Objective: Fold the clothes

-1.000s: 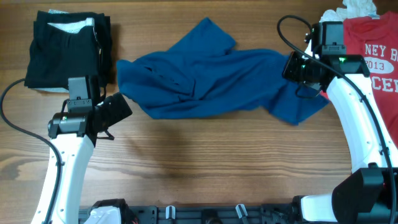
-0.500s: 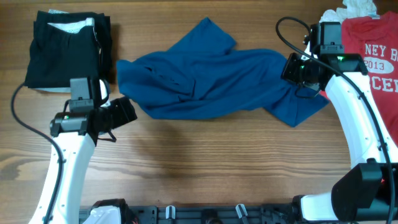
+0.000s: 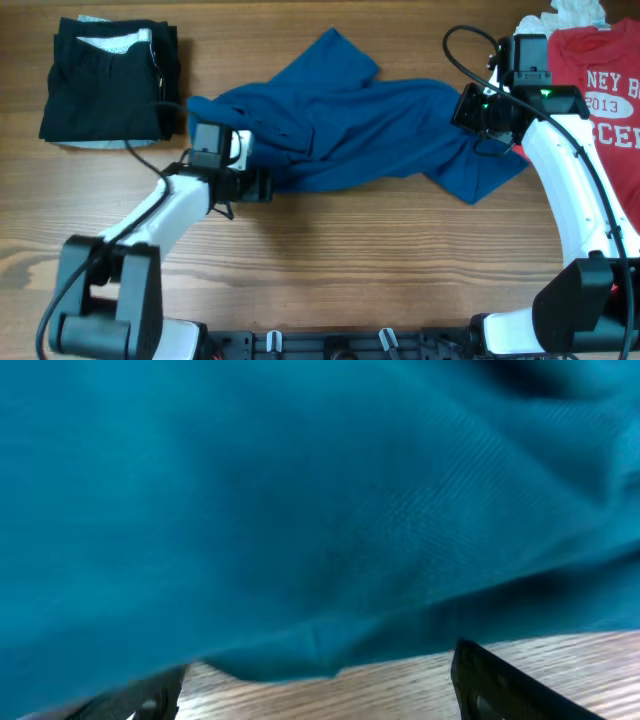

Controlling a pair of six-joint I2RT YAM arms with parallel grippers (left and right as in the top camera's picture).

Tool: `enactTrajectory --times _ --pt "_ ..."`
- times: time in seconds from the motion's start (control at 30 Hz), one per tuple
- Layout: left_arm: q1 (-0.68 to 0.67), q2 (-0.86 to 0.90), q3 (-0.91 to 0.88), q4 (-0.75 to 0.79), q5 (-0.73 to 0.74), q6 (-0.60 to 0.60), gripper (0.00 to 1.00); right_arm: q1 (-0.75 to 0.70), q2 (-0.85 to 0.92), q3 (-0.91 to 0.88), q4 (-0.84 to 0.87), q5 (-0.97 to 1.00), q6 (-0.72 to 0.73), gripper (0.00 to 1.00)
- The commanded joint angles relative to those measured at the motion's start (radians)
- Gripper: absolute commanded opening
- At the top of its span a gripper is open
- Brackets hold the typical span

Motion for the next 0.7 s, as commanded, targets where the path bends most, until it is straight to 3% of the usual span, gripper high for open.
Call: enactTrajectory --times 0.0,0.03,0.17,0.2,0.23,0.27,0.43,0.67 --pt "-0.018 0.045 -0.004 0.029 -0.061 0.031 0.81 -0.002 0.013 -0.002 0.004 0.026 0.013 0.04" --pt "-0.018 0.047 -0.004 0.032 -0.085 0.031 0.79 -0.002 0.013 -0.002 0.006 0.026 0.013 0.04" --pt "-0.018 0.047 -0.004 0.087 -0.146 0.031 0.5 -0.002 0.013 -0.002 0.014 0.026 0.013 0.04" --pt "-0.018 0.047 -0.004 0.096 -0.159 0.031 0.36 -0.002 0.013 -0.002 0.014 0.026 0.013 0.04" --pt "-0.018 0.046 -0.003 0.099 -0.179 0.026 0.11 -0.002 0.013 -0.002 0.013 0.026 0.013 0.04" --pt "-0.018 0.045 0.0 0.094 -0.191 0.021 0.04 -0.002 0.013 -0.002 0.013 0.026 0.013 0.04" --pt "-0.018 -0.07 0.102 -0.087 -0.212 -0.034 0.04 -0.002 0.013 -0.002 0.008 0.025 0.008 0.04" --pt "-0.018 -0.403 0.355 -0.429 -0.315 -0.052 0.04 -0.014 -0.053 0.049 -0.1 0.029 -0.014 0.04"
